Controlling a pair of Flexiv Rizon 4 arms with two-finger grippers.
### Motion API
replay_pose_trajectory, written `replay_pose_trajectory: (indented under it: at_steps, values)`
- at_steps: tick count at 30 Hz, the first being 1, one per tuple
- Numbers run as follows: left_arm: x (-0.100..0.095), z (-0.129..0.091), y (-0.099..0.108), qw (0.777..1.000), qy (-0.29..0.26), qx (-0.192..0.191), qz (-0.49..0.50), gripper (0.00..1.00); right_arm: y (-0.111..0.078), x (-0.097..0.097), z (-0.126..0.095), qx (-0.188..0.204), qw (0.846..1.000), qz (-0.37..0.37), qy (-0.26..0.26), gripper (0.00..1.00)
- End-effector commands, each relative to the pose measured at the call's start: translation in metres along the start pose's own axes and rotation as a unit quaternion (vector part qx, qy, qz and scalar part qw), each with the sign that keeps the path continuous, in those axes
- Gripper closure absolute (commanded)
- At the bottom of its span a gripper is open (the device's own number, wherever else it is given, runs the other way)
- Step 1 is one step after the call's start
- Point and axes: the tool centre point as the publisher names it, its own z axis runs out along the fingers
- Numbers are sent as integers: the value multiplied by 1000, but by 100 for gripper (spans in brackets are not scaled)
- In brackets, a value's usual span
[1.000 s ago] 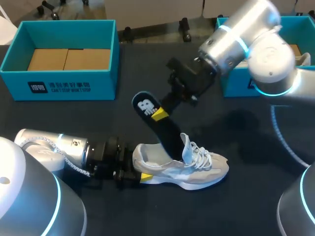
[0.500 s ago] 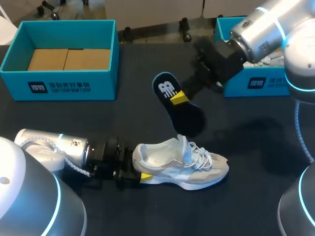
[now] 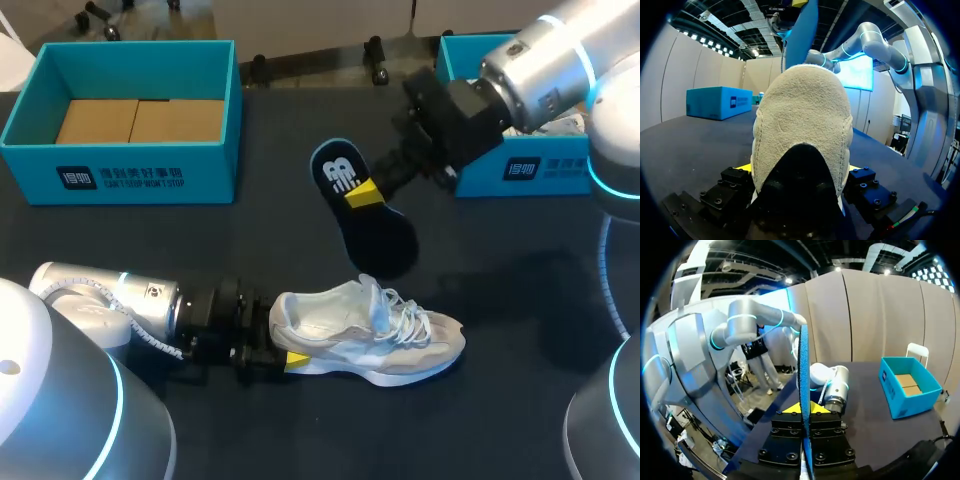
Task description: Take the shoe out of the shoebox, open the shoe tongue, remove and reinsert the insole, then place the shoe into the shoebox
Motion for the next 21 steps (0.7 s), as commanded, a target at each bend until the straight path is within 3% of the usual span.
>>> replay_pose_trajectory:
  at_steps: [1,10,17,21]
  values:
    - [0,0,0,1000,0,0,0,100,13,26,-22,-7,1000,-7,-14,100]
    - [0,0,0,1000,0,0,0,100,49,50,-42,-6,999,-30,-21,100]
    - [0,0,0,1000,0,0,0,100,54,55,-48,-5,999,-23,-27,100]
    - [0,0,0,1000,0,0,0,100,53,57,-50,-28,999,-20,-28,100]
